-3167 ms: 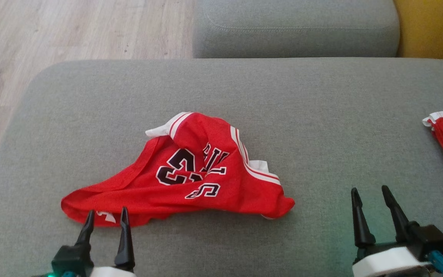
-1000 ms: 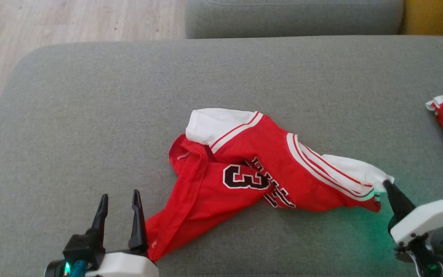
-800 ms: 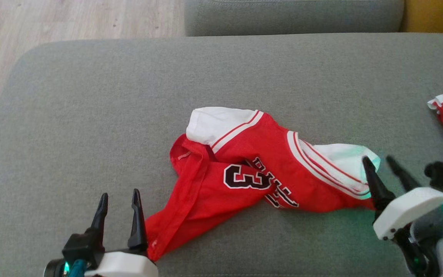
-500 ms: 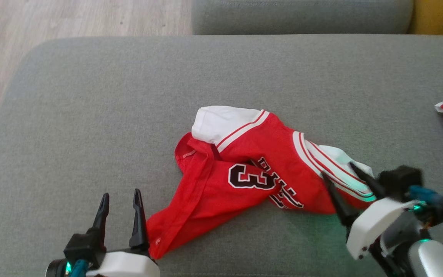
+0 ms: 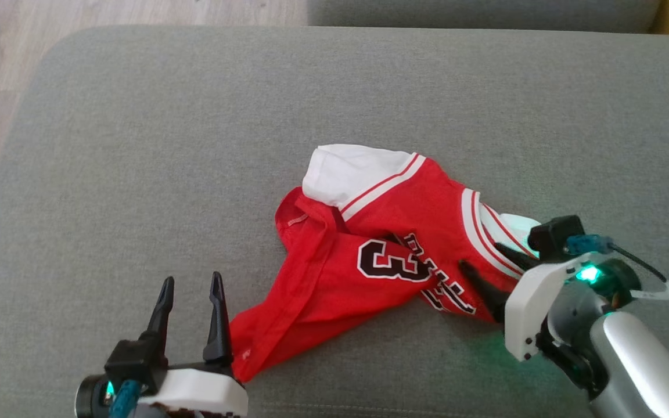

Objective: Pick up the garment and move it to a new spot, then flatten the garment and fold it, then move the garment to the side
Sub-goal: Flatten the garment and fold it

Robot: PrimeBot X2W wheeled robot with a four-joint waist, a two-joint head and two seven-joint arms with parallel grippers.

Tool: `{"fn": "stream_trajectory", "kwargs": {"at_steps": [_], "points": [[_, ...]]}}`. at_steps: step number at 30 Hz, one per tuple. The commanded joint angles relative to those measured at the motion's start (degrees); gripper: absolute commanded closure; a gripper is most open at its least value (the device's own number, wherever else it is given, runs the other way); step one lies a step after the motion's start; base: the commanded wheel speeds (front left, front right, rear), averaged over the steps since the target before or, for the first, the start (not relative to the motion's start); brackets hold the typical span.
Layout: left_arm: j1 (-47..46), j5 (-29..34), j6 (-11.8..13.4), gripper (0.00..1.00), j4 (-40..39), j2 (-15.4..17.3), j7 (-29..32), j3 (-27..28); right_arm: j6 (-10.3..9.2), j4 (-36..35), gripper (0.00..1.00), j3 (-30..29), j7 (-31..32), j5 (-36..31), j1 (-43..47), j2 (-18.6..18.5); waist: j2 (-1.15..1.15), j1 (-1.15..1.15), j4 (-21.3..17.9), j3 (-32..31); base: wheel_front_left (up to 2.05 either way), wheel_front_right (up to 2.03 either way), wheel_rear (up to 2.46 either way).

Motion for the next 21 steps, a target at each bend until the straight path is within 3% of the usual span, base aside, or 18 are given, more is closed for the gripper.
{"fn": "stream_trajectory", "kwargs": {"at_steps": [1,3,4,6,7,14,21], "points": [[-2.1,0.7,0.0,0.0,-1.6,-0.4,-0.7,2.3,0.39,-1.7,0.0,0.8,0.1,0.6,-1.6,-1.0,0.0,0.0,0.1,0.0,0.0,0.0,0.0],[-2.2,0.8,-0.1,0.0,-1.5,-0.4,-0.7,2.5,0.39,-0.9,0.0,1.4,0.5,2.5,-2.3,-1.2,0.0,0.0,0.2,-0.1,0.0,0.0,0.0],[-2.2,0.8,-0.2,0.0,-1.4,-0.5,-0.7,2.6,0.39,-0.5,0.09,1.4,0.3,3.2,-2.6,-1.2,0.0,0.0,0.3,-0.1,0.0,0.0,0.0],[-2.1,0.8,-0.3,0.0,-1.3,-0.6,-0.7,2.7,0.39,0.5,0.95,1.1,0.0,4.7,-2.9,-0.7,0.0,0.0,0.3,-0.4,0.0,0.0,0.0],[-2.0,0.9,-0.3,0.0,-1.2,-0.6,-0.7,2.8,0.39,0.7,1.0,1.0,-0.4,5.6,-3.0,-0.3,0.0,0.0,0.2,-0.5,0.0,0.0,0.0],[-0.8,1.0,-0.3,0.0,-0.8,-0.7,-0.7,3.2,0.39,-3.8,1.0,0.4,-2.7,13.0,-2.3,2.1,0.0,0.0,-0.8,-3.0,0.0,0.0,0.0],[0.9,0.9,-0.2,0.0,-1.0,-0.4,-0.7,3.6,0.39,-18.6,1.0,-3.4,-0.5,17.2,0.8,3.5,0.0,0.0,-2.3,-5.9,0.0,0.0,0.0]]}}
